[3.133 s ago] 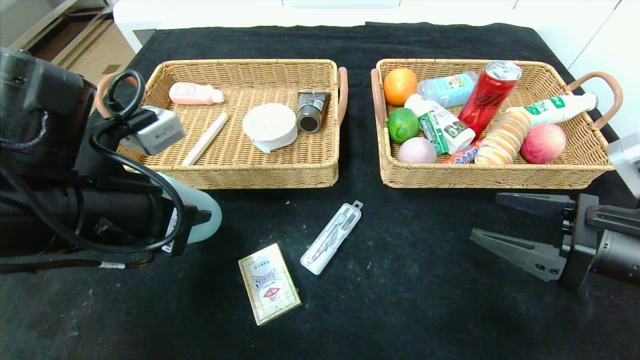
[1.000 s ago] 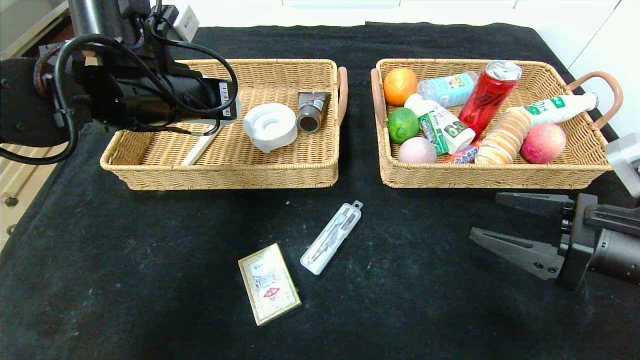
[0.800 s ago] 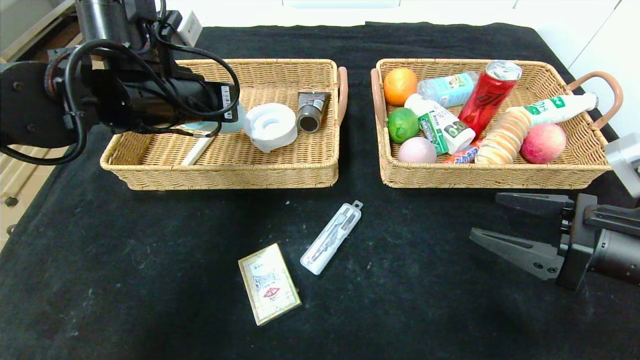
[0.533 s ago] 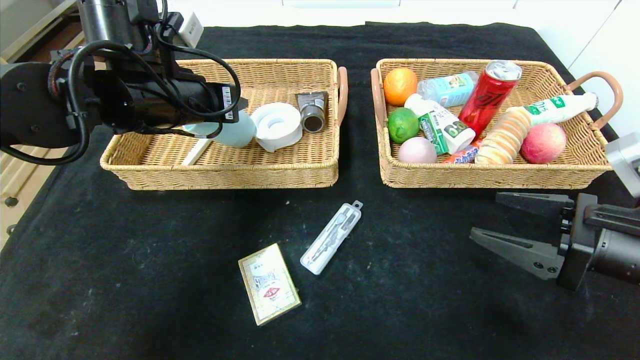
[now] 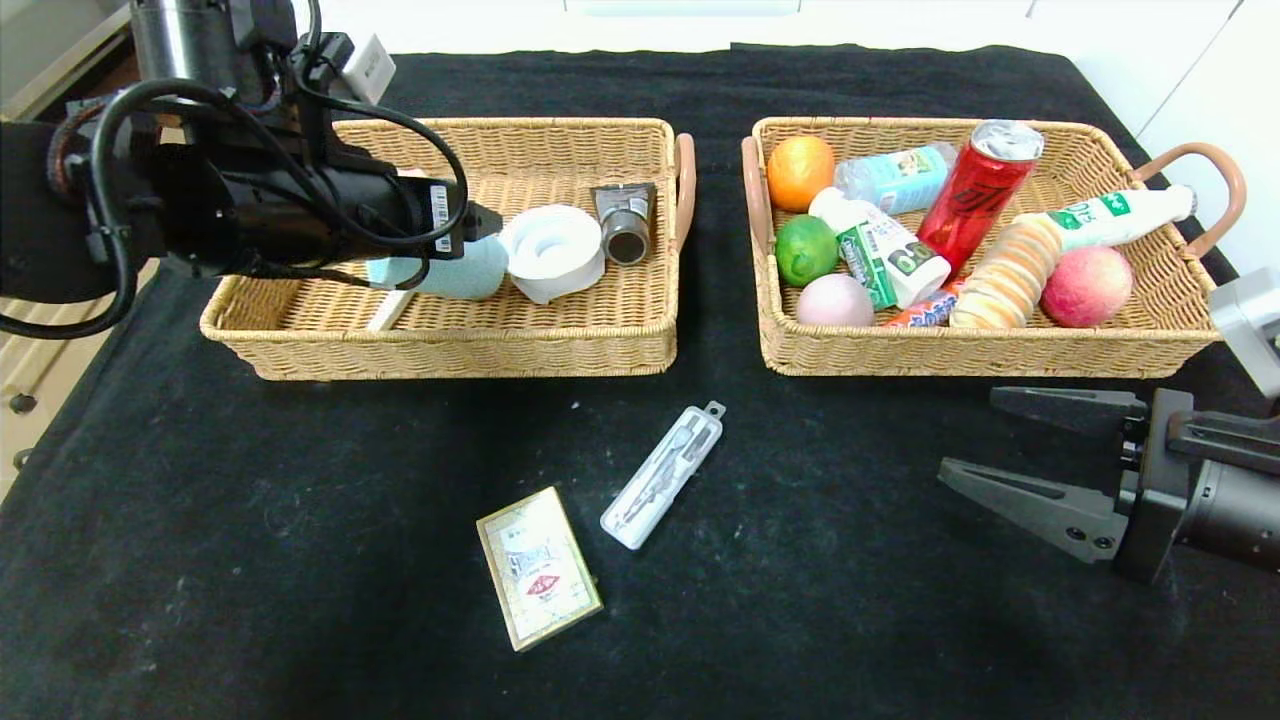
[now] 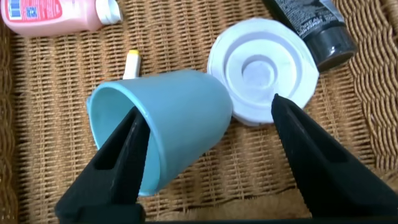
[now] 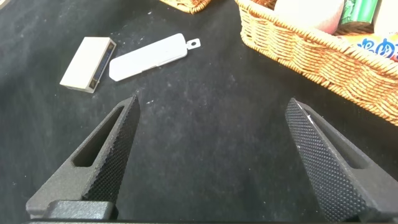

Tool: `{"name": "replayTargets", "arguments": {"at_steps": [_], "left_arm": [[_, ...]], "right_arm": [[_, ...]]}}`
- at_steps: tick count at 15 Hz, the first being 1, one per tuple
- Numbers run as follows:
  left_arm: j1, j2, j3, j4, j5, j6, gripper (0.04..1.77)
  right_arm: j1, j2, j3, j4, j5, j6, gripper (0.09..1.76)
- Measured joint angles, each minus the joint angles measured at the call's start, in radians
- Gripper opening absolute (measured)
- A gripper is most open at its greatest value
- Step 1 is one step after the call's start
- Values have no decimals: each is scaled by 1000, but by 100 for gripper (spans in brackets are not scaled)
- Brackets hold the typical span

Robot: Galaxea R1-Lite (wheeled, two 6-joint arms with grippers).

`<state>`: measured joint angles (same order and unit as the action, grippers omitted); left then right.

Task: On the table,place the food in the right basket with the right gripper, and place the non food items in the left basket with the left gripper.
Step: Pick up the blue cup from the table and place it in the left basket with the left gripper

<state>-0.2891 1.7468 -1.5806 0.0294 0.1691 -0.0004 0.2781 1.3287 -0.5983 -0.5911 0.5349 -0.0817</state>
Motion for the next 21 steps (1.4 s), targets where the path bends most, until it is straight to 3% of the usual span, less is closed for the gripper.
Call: {"name": "replayTargets", "arguments": {"at_steps": [10,13,15,18,21], "left_arm": [[22,-216,233,124,62,0,163],[-33,-278,261,242,87,-55,166],[-104,-299,256,326,148,-145,167],[-155,-314,253,415,158,-197,169],[-204,-315,250,482,162,-307,169]], "right_arm": [[2,-3,1,0,0,-1,171],[2,-4,1,1,0,0,171],[3,-3,1,1,0,-1,171],[4,-1,1,1,-1,-1,171],[6,2,2,1,-1,-1,171]]}}
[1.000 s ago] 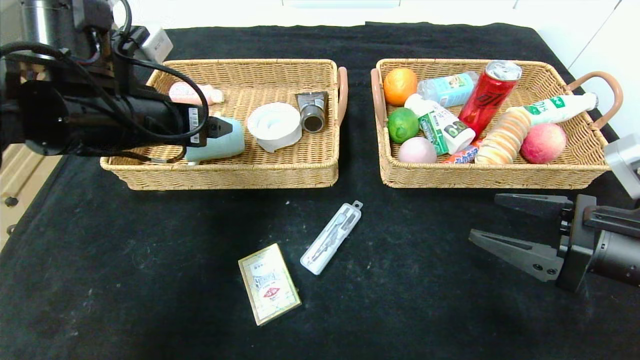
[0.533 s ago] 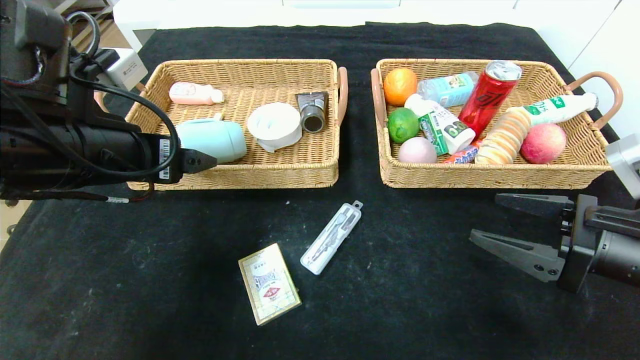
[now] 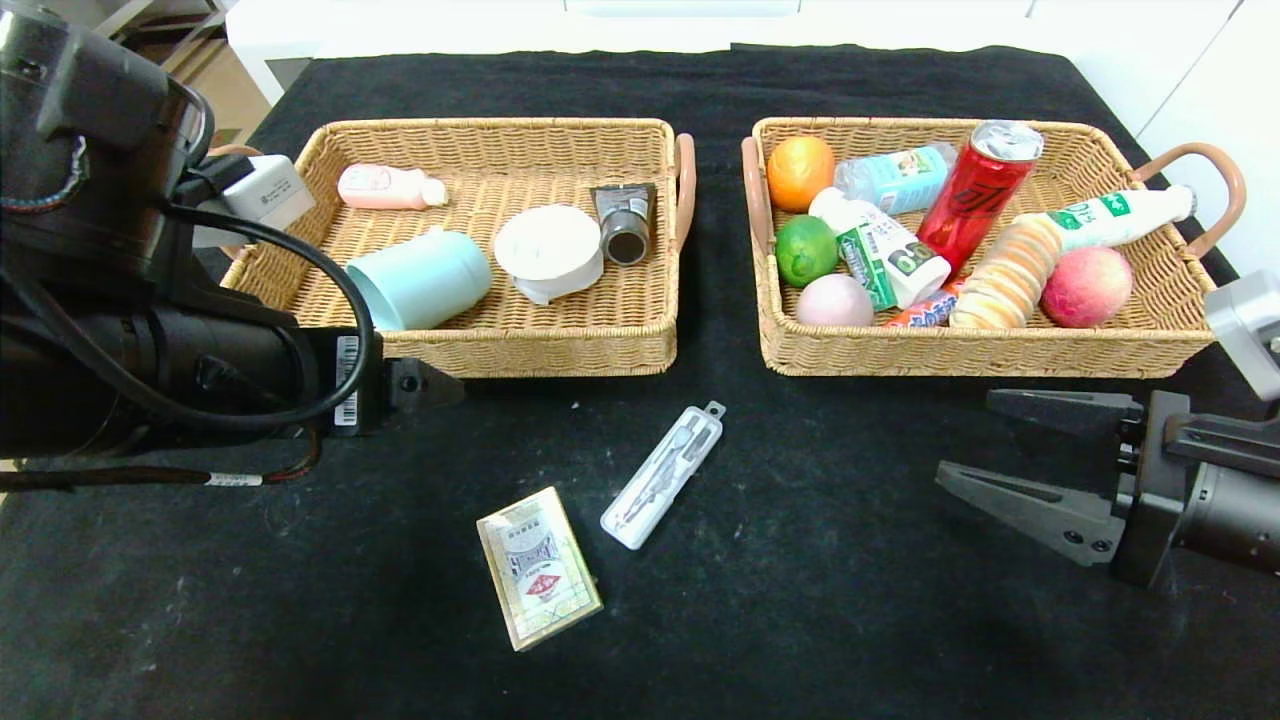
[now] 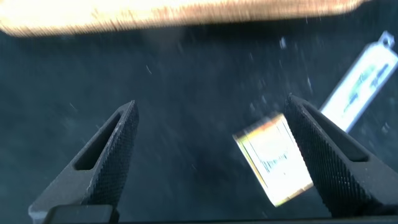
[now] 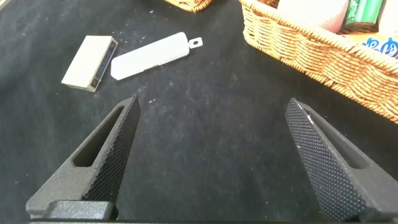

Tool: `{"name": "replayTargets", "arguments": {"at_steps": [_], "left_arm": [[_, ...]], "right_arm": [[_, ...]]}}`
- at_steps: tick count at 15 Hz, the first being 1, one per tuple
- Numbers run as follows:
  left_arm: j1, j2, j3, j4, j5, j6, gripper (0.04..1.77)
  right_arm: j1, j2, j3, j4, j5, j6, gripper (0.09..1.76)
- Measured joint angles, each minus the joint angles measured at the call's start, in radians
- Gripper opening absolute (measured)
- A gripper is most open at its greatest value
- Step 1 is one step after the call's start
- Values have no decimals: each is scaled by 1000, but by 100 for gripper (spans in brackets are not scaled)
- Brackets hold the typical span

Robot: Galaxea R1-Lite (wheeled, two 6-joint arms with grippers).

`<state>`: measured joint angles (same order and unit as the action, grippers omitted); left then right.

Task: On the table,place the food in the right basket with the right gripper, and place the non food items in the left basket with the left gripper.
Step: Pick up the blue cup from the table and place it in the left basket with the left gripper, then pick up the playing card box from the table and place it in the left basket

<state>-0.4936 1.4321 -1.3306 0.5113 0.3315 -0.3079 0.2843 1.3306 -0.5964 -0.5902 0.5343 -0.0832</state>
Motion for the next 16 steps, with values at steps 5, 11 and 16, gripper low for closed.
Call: {"name": "replayTargets", "arguments": {"at_steps": [5,11,16], "left_arm": [[-90,33,-2,104,1,-194,170],[-149,139,-28,174,-5,-311,171],[-170,243,-77,229,-16,-359,171]], "right_arm": [[6,2,2,0,-1,0,171],[7,1,3,0,-1,0,171],[8,0,3,0,-1,0,171]]}}
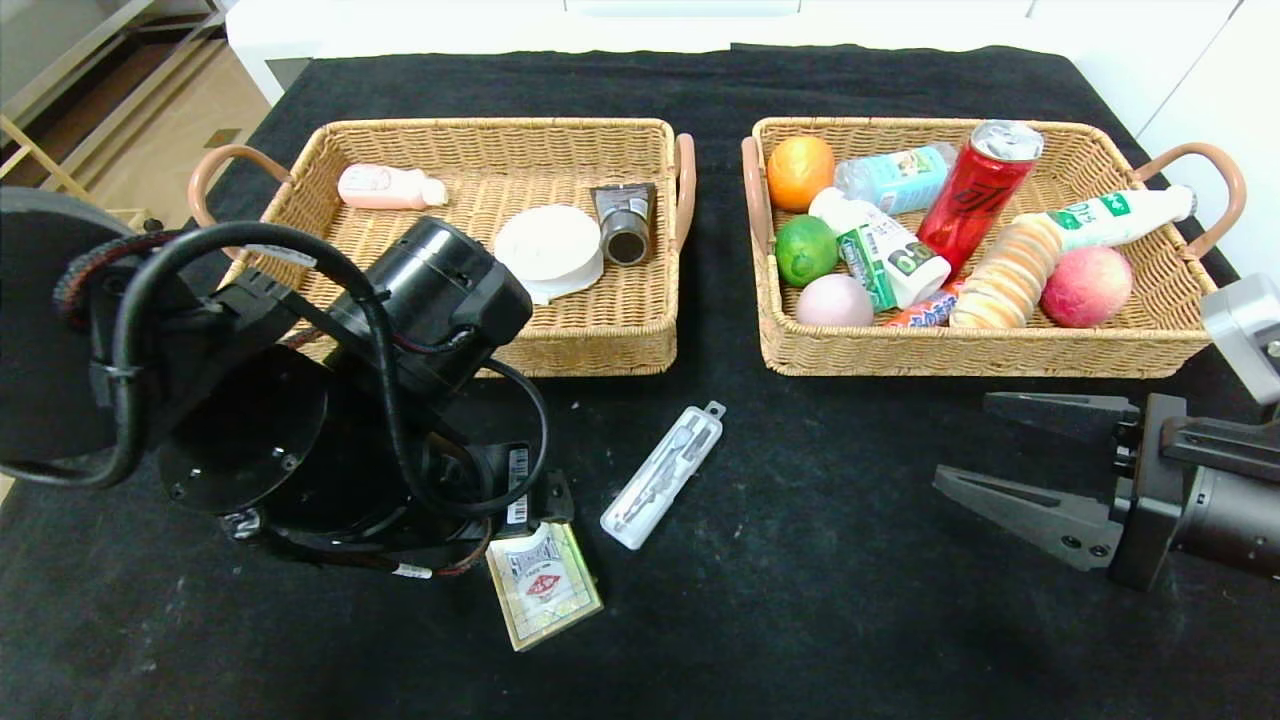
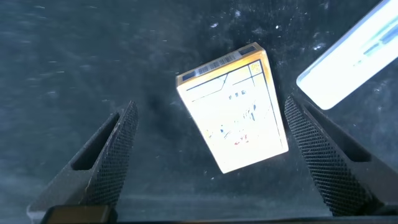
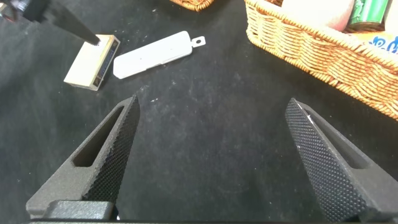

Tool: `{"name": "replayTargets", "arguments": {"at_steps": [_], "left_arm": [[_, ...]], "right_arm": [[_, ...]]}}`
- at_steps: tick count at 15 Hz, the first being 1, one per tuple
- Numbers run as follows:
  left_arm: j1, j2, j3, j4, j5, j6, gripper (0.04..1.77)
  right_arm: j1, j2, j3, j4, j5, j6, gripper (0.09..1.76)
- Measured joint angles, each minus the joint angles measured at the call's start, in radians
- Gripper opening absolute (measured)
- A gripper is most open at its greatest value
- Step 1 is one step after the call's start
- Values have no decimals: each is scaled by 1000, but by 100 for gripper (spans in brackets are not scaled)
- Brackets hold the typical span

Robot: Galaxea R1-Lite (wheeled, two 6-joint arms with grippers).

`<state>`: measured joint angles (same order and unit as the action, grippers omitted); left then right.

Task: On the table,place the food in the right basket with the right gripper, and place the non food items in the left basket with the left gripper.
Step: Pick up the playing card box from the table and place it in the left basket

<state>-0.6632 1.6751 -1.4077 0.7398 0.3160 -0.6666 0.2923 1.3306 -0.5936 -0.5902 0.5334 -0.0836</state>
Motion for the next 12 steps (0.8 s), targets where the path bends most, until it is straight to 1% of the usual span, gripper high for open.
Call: {"name": "replayTargets", "arguments": {"at_steps": [2,3,12], "left_arm": [[-1,20,-2,3,-43,-1,171],[0,26,-2,3,-53,-1,171],[5,77,-22,-1,-56,-3,172]], "right_arm": [[5,0,1,0,-1,0,171],[7,0,3,1,-1,0,171],[12,-1,4,0,-3,-1,171]]}}
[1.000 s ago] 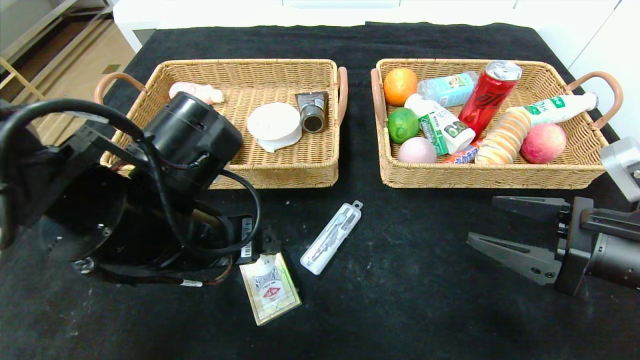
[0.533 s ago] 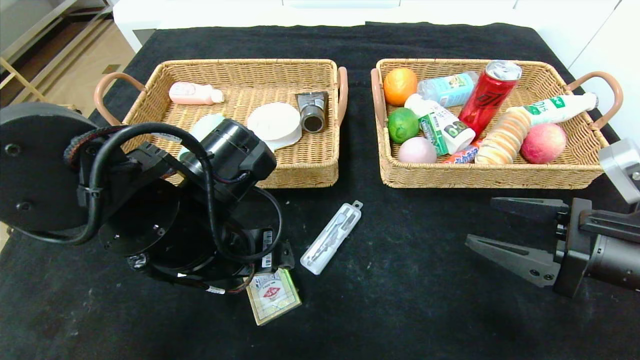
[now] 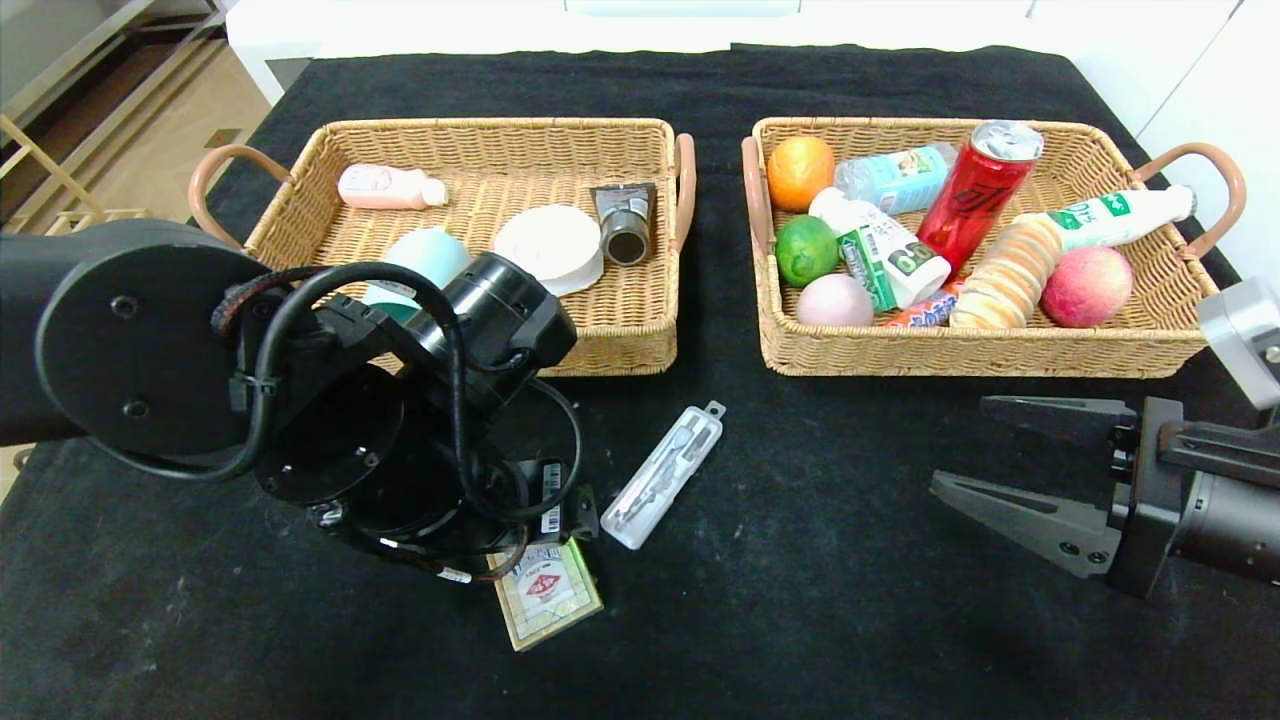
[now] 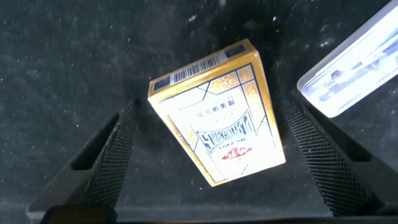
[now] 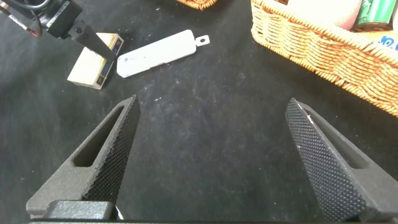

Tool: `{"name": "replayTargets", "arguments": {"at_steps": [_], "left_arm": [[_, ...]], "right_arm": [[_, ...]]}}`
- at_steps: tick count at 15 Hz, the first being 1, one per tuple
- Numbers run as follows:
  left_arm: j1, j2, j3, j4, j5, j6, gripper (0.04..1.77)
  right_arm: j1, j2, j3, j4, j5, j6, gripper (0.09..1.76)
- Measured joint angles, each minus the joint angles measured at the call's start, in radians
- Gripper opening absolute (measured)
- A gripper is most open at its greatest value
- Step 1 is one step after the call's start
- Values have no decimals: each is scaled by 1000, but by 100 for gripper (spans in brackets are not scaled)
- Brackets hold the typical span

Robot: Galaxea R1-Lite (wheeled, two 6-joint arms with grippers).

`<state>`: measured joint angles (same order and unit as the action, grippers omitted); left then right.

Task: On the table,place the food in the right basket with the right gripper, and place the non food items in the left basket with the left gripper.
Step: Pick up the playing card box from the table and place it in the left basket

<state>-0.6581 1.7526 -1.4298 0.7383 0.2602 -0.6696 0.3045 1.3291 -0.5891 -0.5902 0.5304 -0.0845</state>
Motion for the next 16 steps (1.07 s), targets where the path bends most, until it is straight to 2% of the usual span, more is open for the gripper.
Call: {"name": "replayTargets", "arguments": {"at_steps": [8,10,12,16], "left_arm": [[2,15,-9,4,-6,1,172],[2,17,-9,4,-6,3,138],[1,18,-9,4,-6,3,115],[1,18,-7,4,-6,2,106]], "right_arm": [[1,-2,0,0,0,-1,171],[1,-2,2,0,0,-1,171],[1,-2,3,0,0,-1,171],[2,-2,3,0,0,-1,171]]}}
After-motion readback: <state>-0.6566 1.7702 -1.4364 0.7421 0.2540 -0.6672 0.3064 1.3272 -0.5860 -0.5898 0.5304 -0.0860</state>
